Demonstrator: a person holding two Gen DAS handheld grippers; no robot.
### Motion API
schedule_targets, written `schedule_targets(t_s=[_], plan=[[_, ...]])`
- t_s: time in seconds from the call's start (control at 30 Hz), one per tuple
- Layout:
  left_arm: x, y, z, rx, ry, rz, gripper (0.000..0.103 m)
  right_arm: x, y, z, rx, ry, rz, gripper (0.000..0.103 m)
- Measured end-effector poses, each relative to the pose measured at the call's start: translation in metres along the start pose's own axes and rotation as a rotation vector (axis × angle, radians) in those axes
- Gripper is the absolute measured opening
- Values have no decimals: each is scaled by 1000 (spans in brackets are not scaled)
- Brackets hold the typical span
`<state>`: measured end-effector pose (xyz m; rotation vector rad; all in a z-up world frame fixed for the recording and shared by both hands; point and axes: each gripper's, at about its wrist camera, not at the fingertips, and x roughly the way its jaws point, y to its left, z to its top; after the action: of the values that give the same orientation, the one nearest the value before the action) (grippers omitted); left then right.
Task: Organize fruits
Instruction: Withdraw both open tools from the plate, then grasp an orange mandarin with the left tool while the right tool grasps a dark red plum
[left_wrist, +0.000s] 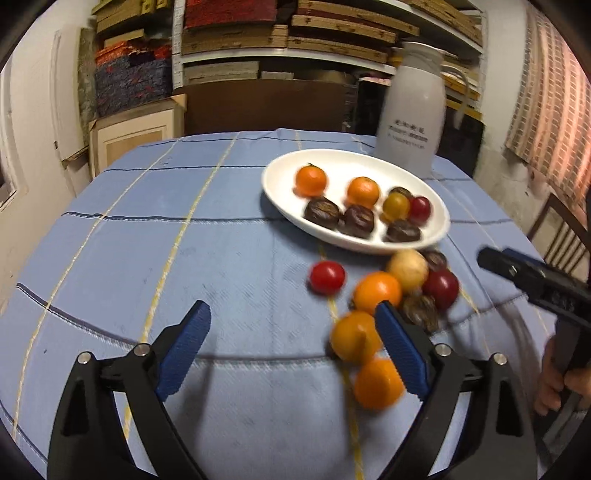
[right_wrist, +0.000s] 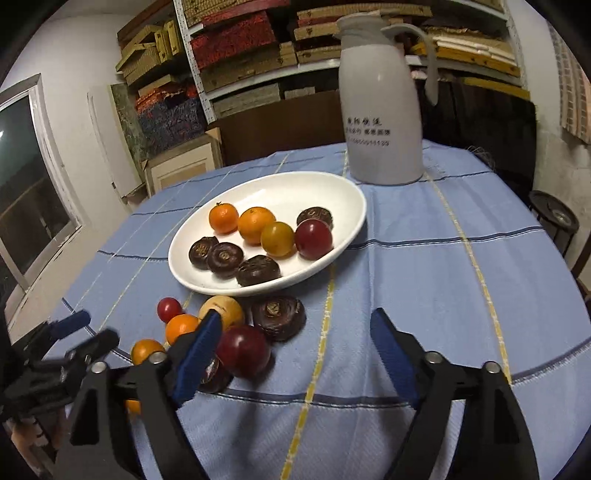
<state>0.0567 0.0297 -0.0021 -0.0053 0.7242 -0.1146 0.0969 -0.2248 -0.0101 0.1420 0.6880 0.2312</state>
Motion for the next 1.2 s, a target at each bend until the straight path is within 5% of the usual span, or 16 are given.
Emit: schedule_targets(t_s=[0.33, 0.53, 0.87, 1.03, 1.2], plan=[[-6, -43, -26, 189, 43, -30, 93, -5, -3, -10, 12, 8, -1, 84], [0, -42, -25, 181, 70, -55, 93, -3, -3, -11, 14, 21, -5, 84], [8, -44, -25, 181, 114, -116, 64, -1, -4, -11, 14, 30, -8, 84], [16, -44, -26, 167, 150, -156, 37, 1, -3, -12, 12, 38, -2, 84], [13, -39, -24, 143, 130, -150, 36, 5, 0, -14, 3, 52, 11, 84]])
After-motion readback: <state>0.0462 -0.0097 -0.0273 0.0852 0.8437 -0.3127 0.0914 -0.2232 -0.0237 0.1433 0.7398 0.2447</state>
